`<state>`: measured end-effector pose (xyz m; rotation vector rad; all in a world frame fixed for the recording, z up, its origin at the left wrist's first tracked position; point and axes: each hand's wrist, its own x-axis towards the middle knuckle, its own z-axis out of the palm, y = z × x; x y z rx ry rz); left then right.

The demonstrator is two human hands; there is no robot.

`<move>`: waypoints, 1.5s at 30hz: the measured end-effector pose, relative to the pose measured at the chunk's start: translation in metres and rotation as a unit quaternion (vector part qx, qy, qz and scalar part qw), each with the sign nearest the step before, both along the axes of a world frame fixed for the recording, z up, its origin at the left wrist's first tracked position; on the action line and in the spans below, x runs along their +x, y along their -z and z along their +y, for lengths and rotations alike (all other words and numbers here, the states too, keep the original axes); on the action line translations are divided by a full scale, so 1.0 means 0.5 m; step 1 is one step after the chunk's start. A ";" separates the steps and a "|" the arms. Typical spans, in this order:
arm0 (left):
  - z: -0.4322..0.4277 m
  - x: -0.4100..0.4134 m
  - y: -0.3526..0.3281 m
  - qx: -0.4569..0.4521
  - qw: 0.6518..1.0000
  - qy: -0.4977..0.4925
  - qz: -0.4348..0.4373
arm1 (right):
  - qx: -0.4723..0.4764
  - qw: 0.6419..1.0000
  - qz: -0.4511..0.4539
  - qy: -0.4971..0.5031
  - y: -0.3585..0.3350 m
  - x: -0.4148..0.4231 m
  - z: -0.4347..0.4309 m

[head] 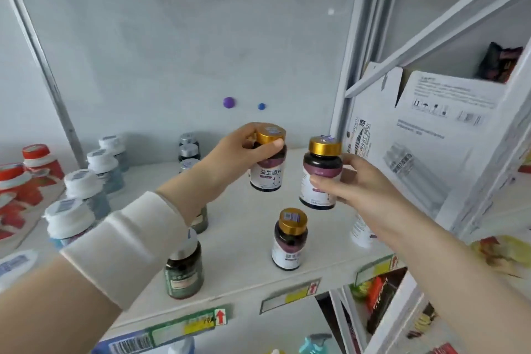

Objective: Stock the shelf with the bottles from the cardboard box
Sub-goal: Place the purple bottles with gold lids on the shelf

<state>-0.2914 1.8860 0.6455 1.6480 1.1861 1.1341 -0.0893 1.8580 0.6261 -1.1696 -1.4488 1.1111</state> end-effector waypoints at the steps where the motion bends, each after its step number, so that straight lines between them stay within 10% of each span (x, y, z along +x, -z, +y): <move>1: 0.025 0.006 0.001 -0.006 1.000 -0.020 0.007 | 0.003 1.000 -0.005 -0.011 0.002 0.004 0.026; 16: 0.205 -0.002 0.070 -0.082 0.930 -0.081 0.350 | -0.038 0.993 -0.068 -0.085 0.168 -0.073 0.203; 39: 0.212 -0.008 0.079 -0.088 0.932 -0.084 0.342 | -0.036 0.981 -0.134 -0.137 0.144 -0.074 0.202; 45: 0.122 -0.032 0.003 -0.060 0.874 -0.145 0.461 | 0.037 0.980 -0.170 -0.094 0.028 -0.051 0.178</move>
